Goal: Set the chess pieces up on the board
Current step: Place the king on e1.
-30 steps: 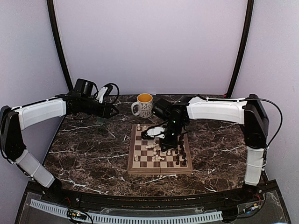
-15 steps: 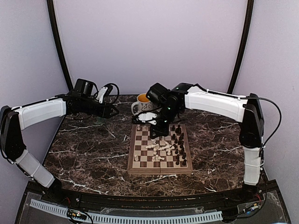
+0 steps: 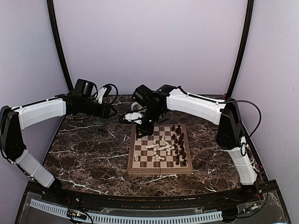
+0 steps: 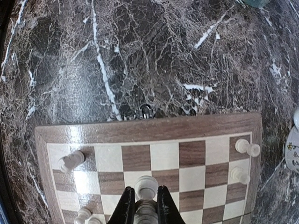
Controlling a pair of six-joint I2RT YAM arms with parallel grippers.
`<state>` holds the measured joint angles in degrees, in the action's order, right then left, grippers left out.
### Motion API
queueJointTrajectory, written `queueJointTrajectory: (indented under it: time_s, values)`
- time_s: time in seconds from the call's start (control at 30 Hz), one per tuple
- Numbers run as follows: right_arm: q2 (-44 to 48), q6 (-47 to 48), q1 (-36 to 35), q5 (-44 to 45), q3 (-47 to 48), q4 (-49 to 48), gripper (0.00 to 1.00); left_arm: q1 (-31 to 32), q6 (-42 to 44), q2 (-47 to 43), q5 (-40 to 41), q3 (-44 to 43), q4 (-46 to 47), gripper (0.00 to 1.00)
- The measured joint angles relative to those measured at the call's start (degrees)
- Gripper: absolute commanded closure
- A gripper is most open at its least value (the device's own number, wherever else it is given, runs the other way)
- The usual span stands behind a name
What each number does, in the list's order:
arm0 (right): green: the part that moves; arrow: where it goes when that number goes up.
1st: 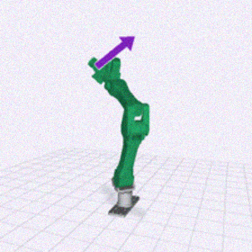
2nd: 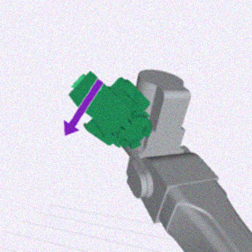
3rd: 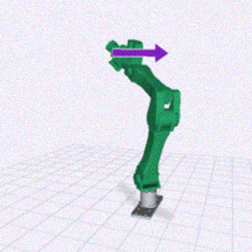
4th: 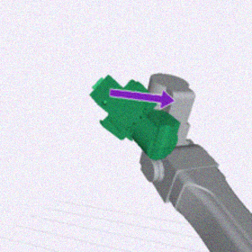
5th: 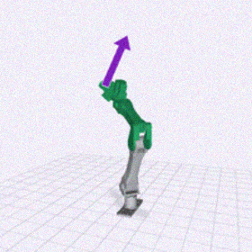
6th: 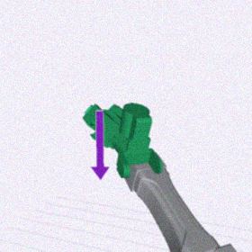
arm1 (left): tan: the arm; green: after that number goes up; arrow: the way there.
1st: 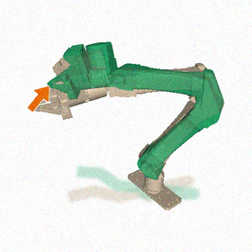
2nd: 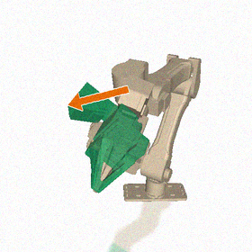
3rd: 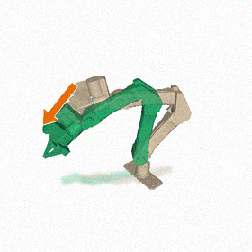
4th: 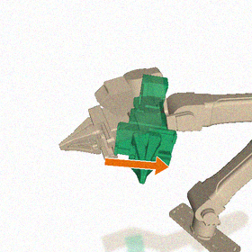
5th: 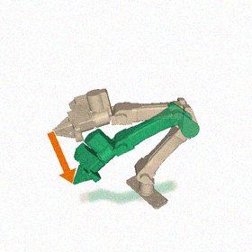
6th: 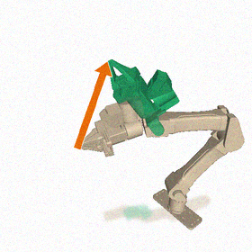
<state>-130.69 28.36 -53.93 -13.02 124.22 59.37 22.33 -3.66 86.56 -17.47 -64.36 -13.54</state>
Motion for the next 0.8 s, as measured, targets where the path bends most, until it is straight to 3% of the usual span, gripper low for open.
queueJointTrajectory:
  time_s: [0.2, 0.8]
  values:
    - [-5.99, -0.17, -1.22, -0.7, 6.03, 1.51, 0.99, -0.48, -0.04, 0.0, 1.92, 0.0, -0.02, 0.51]
    - [-9.79, -0.22, -1.46, -1.57, 7.67, 3.34, 0.98, -0.96, -0.04, -0.02, 3.67, 0.0, -0.04, 0.51]
